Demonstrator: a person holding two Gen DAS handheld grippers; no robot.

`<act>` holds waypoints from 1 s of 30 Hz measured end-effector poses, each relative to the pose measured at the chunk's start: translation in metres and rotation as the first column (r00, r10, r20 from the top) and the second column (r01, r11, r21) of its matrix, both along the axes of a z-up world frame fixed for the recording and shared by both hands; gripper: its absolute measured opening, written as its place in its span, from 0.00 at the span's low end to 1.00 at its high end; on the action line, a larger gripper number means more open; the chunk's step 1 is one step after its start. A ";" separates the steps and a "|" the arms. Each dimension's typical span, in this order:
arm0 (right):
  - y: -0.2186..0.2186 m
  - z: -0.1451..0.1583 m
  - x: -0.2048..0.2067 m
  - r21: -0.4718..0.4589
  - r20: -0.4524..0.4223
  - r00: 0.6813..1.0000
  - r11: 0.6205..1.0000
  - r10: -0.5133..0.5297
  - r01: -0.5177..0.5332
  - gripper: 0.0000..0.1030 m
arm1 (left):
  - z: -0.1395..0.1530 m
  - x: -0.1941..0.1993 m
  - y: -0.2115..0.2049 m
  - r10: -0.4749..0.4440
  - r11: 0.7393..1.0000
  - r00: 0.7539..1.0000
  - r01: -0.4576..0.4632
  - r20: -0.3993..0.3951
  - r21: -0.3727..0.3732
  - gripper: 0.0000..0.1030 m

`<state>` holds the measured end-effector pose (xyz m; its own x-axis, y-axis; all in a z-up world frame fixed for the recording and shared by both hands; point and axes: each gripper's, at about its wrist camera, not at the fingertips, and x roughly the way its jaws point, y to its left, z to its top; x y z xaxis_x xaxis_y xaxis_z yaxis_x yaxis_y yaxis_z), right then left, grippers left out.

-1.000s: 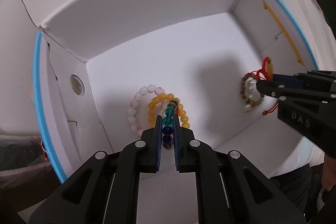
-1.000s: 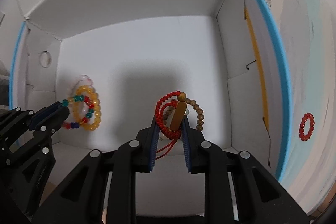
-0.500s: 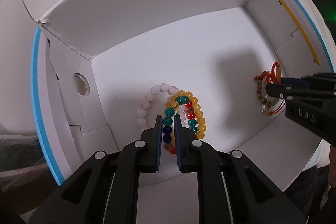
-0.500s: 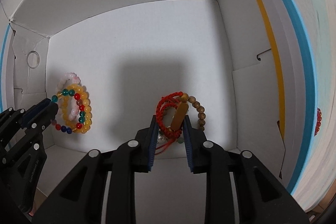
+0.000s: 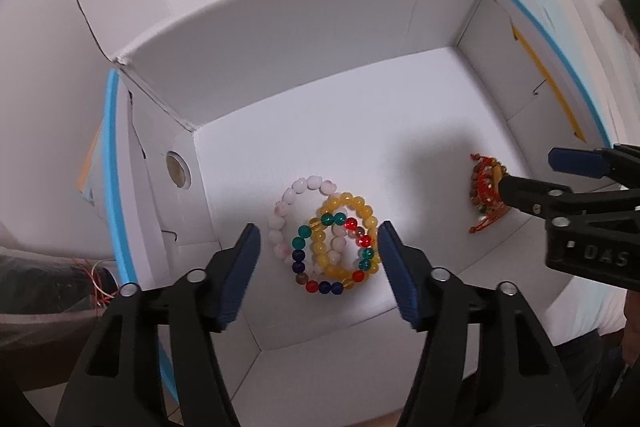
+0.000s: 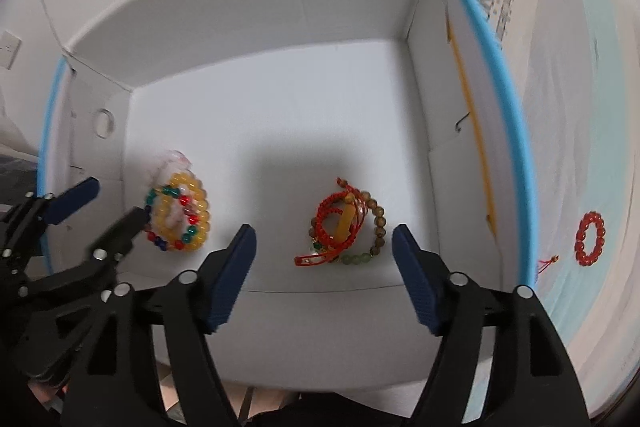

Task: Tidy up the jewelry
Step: 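Withdraw both open tools from the box toward the red bracelets on the bed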

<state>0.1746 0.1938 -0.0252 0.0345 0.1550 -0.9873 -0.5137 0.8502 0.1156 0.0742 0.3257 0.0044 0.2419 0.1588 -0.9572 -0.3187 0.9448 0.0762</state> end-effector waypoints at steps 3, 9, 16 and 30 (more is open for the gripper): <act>-0.005 0.018 -0.003 0.033 0.034 0.999 0.999 0.004 -0.006 0.73 | 0.010 0.000 0.001 -0.001 1.000 1.000 0.001 0.020 0.004 0.69; -0.004 0.048 -0.006 0.071 0.085 0.996 0.997 0.012 -0.018 0.79 | 0.028 0.004 -0.010 -0.008 1.000 0.999 0.007 0.049 0.015 0.82; -0.017 0.076 -0.001 0.114 0.164 0.986 0.994 -0.016 -0.002 0.85 | 0.041 0.007 -0.028 -0.020 1.000 0.995 0.018 0.100 0.023 0.90; -0.088 0.110 0.007 0.139 0.236 0.968 0.989 -0.088 0.056 0.93 | 0.064 0.027 -0.106 -0.115 0.993 0.982 0.110 0.148 0.038 0.94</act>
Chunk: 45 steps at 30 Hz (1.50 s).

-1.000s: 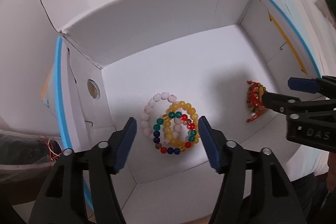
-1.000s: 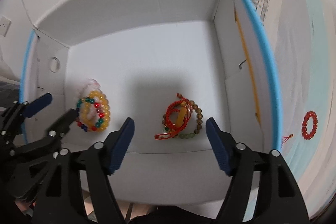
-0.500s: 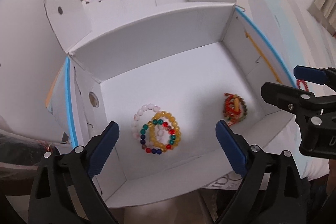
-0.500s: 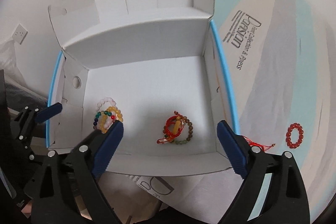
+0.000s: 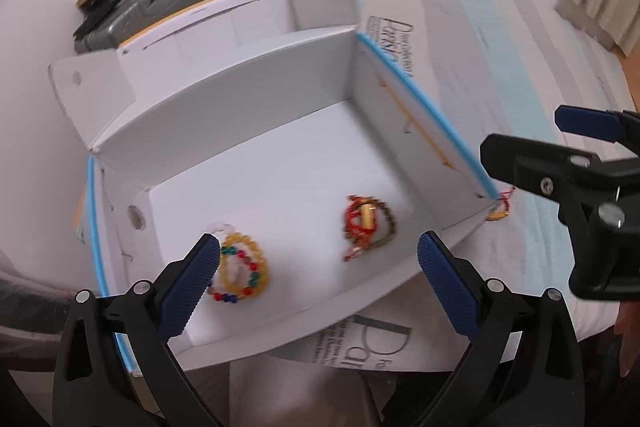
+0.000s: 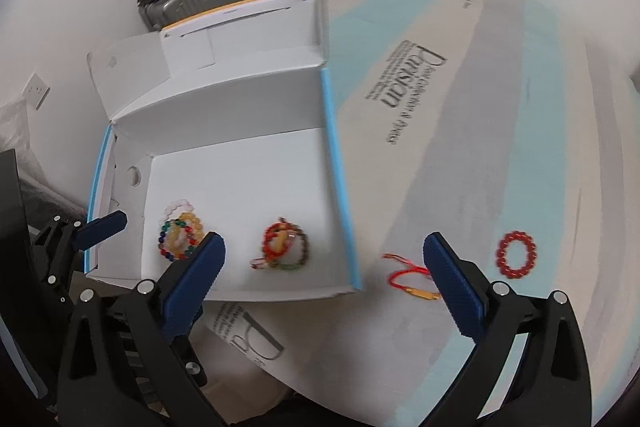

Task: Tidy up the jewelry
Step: 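Withdraw both open tools from the box toward the red bracelets on the bed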

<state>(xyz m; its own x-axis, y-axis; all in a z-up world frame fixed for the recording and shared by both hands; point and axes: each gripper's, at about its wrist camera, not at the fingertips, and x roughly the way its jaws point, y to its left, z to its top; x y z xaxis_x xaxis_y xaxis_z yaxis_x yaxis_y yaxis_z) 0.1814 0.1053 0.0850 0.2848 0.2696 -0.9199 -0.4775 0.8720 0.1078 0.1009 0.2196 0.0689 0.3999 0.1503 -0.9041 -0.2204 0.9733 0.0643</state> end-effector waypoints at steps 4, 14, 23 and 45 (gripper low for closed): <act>-0.029 0.004 0.007 0.001 0.012 0.999 0.999 -0.037 0.037 0.93 | 0.004 0.009 -0.027 -0.035 0.999 0.999 0.035 0.015 -0.002 0.94; -0.108 0.002 0.029 -0.005 0.017 0.990 0.990 -0.140 0.140 0.93 | 0.000 0.037 -0.105 -0.149 0.989 0.989 0.149 0.018 -0.005 0.94; -0.179 -0.024 0.049 -0.026 -0.018 0.974 0.974 -0.225 0.225 0.93 | -0.016 0.065 -0.167 -0.249 0.969 0.969 0.249 0.003 -0.014 0.94; -0.242 -0.140 0.085 -0.093 -0.158 0.934 0.946 -0.322 0.310 0.93 | -0.119 0.121 -0.203 -0.353 0.935 0.930 0.353 -0.101 -0.026 0.94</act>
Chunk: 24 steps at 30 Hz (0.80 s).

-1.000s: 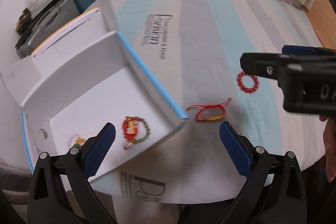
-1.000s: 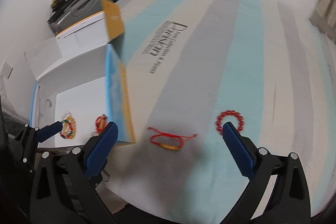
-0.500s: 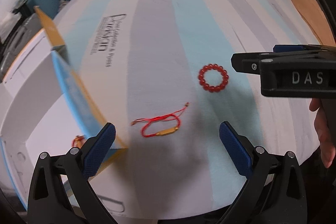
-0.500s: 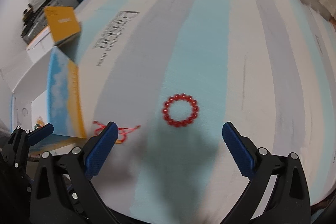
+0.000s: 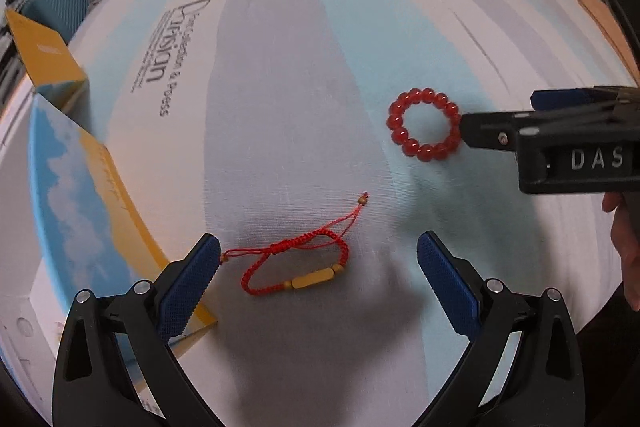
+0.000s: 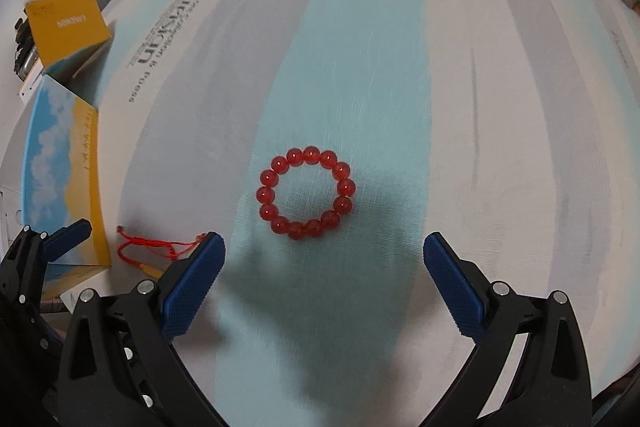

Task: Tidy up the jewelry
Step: 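Withdraw both open tools from the box toward the red bracelets on the bed, then grasp the red cord bracelet with the left tool while the right tool grasps the red bead bracelet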

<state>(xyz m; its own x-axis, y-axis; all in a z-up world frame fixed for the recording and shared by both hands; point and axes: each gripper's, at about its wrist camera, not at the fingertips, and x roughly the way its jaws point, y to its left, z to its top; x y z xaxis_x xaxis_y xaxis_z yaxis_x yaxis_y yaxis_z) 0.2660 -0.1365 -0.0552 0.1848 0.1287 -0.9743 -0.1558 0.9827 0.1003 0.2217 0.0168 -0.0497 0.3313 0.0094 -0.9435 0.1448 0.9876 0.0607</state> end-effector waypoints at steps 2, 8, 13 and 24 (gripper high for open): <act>0.000 -0.007 0.002 0.003 -0.007 1.000 1.000 -0.006 0.006 0.93 | -0.008 0.002 0.000 -0.004 1.000 1.000 0.004 -0.004 0.015 0.92; 0.002 -0.027 0.009 0.009 -0.031 0.999 1.000 -0.010 0.010 0.91 | -0.031 0.007 0.004 0.003 1.000 0.999 -0.004 -0.045 -0.020 0.75; 0.008 -0.040 0.012 0.003 -0.056 0.998 1.000 0.005 -0.005 0.80 | -0.047 0.009 0.004 -0.010 0.998 0.996 0.006 -0.083 -0.055 0.56; 0.014 -0.059 0.011 0.004 -0.053 0.998 1.000 -0.023 0.023 0.70 | -0.054 0.010 0.007 -0.021 0.997 0.996 0.014 -0.088 -0.079 0.29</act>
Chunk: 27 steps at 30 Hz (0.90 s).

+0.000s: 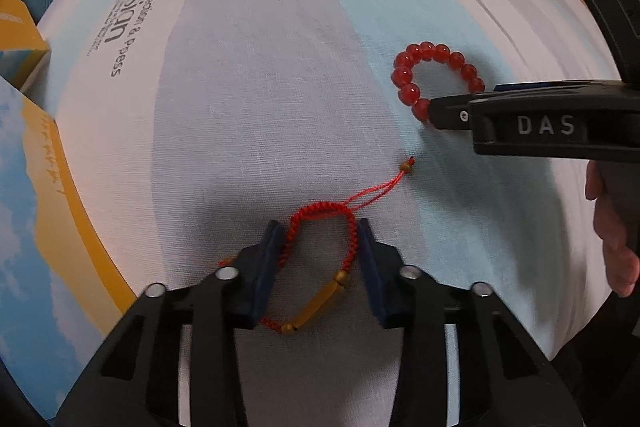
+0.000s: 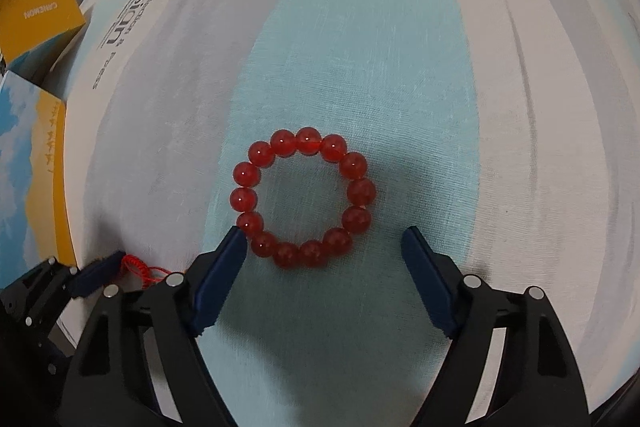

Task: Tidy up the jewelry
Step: 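Grasp the red cord bracelet with the left tool while the right tool grasps the red bead bracelet, then carry the red cord bracelet in the left tool while the right tool carries the red beads into the box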

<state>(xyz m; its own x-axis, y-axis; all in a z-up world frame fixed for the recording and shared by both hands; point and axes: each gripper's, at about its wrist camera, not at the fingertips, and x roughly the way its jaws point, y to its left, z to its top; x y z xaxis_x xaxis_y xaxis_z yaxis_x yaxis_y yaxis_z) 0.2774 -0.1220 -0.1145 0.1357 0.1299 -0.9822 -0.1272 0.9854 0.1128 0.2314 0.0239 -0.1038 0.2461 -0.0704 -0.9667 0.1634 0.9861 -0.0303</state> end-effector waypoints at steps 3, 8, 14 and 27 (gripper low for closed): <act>-0.004 0.005 -0.004 0.013 0.008 1.000 1.000 0.003 -0.003 0.49 | 0.002 0.001 0.000 0.003 1.000 1.000 -0.003 -0.006 -0.016 0.18; -0.004 0.016 -0.004 -0.004 0.015 1.000 1.000 0.014 -0.014 0.12 | 0.006 -0.005 -0.004 -0.004 1.000 1.000 0.003 -0.010 -0.020 0.08; -0.011 0.024 -0.010 -0.007 0.013 1.000 1.000 0.004 -0.004 0.12 | 0.015 -0.010 -0.006 -0.009 1.000 1.000 0.009 0.000 -0.016 0.08; -0.016 0.062 -0.018 -0.010 0.060 0.998 1.000 -0.003 0.004 0.12 | 0.052 -0.028 -0.014 -0.004 1.000 0.999 0.004 0.049 0.001 0.08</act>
<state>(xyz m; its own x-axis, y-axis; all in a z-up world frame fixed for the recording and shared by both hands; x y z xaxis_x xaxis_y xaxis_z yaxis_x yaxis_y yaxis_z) 0.2591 -0.1377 -0.0526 0.1947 0.1194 -0.9736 -0.1299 0.9870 0.0950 0.2034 0.0097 -0.0523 0.2928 -0.0705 -0.9536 0.1688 0.9854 -0.0211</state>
